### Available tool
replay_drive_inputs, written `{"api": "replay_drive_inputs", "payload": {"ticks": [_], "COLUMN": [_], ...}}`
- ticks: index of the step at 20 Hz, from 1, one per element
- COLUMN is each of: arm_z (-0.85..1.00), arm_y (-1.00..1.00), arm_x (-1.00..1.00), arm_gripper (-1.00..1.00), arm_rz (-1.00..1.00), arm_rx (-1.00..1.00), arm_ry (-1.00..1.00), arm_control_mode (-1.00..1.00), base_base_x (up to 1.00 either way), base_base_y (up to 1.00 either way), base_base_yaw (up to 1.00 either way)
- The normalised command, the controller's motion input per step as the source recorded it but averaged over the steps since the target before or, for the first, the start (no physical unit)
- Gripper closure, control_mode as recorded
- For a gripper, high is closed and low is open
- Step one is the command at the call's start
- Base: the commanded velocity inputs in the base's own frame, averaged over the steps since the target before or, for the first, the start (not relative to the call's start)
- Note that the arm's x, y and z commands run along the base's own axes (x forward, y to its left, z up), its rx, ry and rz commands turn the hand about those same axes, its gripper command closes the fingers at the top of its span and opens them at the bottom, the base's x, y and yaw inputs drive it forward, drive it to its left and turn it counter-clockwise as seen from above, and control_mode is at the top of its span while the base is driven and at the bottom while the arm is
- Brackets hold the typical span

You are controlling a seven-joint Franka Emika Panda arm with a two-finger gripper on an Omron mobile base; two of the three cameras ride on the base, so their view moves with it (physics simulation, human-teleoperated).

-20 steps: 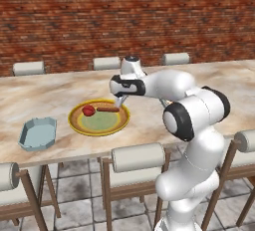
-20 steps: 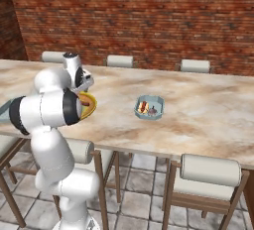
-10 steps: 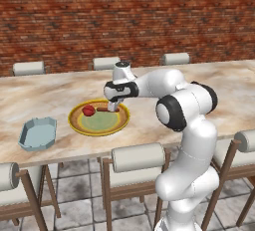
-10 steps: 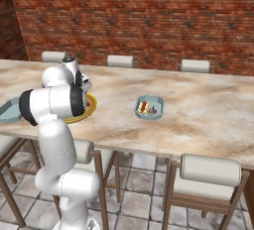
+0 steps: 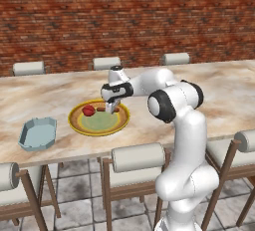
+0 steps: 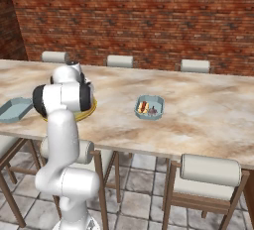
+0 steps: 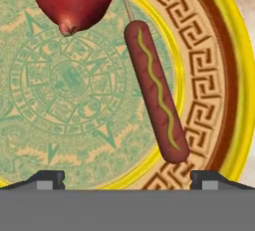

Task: Place one cooked food and one vegetable from the large plate to each tupperware container.

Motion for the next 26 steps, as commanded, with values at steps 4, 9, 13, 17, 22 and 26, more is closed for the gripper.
{"api": "replay_drive_inputs", "payload": {"ticks": [4, 9, 13, 17, 22, 26], "arm_z": [-0.11, -0.39, -0.44, -0.37, -0.11, 0.0], "arm_y": [0.27, 0.09, 0.0, 0.0, 0.0, 0.0], "arm_x": [0.41, 0.32, 0.14, 0.1, 0.03, 0.0], "arm_gripper": [-1.0, -1.0, -1.0, -1.0, -1.0, 1.0], "arm_rz": [0.05, 0.01, 0.0, 0.0, 0.0, 0.0], "arm_rx": [-0.01, -0.06, -0.05, -0.04, -0.01, 0.0], "arm_ry": [0.03, 0.06, 0.04, 0.02, 0.0, 0.0], "arm_control_mode": [-1.0, -1.0, -1.0, -1.0, -1.0, -1.0], "base_base_x": [0.0, 0.0, 0.0, 0.0, 0.0, 0.0], "base_base_y": [0.0, 0.0, 0.0, 0.0, 0.0, 0.0], "base_base_yaw": [0.0, 0.0, 0.0, 0.0, 0.0, 0.0]}}
